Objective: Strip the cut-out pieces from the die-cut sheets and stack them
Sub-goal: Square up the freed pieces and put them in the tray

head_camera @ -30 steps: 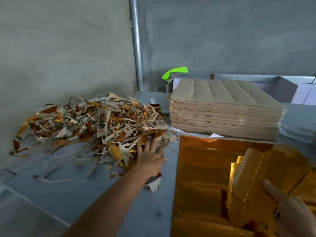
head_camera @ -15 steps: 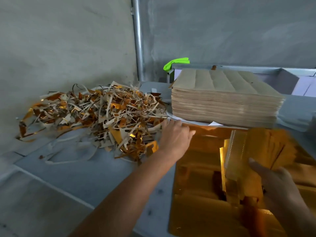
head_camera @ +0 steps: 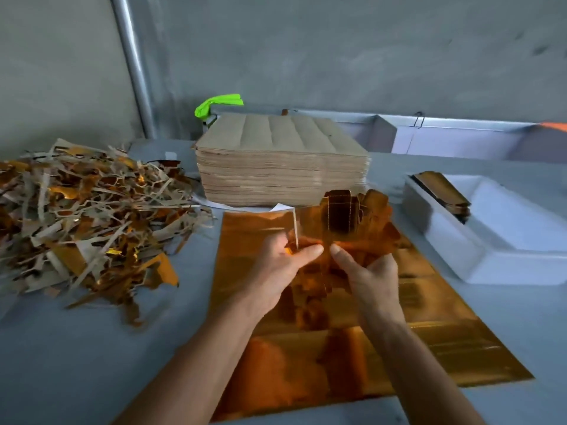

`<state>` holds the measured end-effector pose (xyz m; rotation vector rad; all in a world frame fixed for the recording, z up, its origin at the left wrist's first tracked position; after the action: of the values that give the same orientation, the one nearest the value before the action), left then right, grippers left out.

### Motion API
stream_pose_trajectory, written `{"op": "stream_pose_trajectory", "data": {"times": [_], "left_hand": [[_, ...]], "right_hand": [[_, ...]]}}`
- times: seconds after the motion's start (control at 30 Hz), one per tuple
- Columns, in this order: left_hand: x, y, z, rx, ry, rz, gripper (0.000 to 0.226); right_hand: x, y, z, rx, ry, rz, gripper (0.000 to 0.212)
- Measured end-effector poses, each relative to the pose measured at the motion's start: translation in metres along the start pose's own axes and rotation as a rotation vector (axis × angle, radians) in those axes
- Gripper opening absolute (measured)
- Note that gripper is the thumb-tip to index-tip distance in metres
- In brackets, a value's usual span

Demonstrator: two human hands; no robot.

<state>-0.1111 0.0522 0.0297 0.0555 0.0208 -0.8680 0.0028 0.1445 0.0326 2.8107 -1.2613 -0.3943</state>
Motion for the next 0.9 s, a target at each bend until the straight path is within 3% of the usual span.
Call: {"op": "stream_pose_trajectory", "data": {"times": [0.13, 0.27, 0.37, 0.47, 0.6, 0.8, 0.9], "left_hand": [[0.0, 0.008, -0.005, 0.111, 0.012, -0.024, 0.055], [-0.003, 0.01, -0.006, 0.15, 0.109, -0.044, 0.042], [0.0, 0.015, -0.011, 0.195, 0.072, -0.015, 0.041], [0.003, 0.024, -0.017, 0.105, 0.067, -0.03, 0.04], [-0.001, 0.026, -0.012, 0.054, 0.089, -0.063, 0.046], [0.001, 0.03, -0.015, -0.008, 0.092, -0.165, 0.039], [0.005, 0.031, -0.018, -0.093, 0.059, -0.097, 0.023]], "right_hand": [[0.004, -0.004, 0.011, -0.101, 0.16, -0.021, 0.026], [-0.004, -0.018, 0.013, -0.189, 0.266, 0.035, 0.032], [-0.01, -0.014, 0.009, -0.169, 0.279, -0.077, 0.025], [-0.011, -0.009, 0.001, -0.06, 0.168, -0.166, 0.029], [-0.014, -0.018, 0.003, -0.126, 0.085, -0.054, 0.031], [-0.012, -0.009, 0.008, 0.025, 0.182, -0.347, 0.034], [-0.01, -0.015, 0.009, -0.005, 0.203, -0.383, 0.03]]}}
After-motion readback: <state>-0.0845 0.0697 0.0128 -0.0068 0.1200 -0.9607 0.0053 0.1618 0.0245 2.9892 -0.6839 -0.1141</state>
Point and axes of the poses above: each hand's wrist, its own x-axis away from the middle knuckle, its own y-axis out of the palm, z = x × y, the point moved 4 cm from there along -x, towards the middle knuckle, and after that the axes turned 3 degrees about -z, right-handed, at the moved point
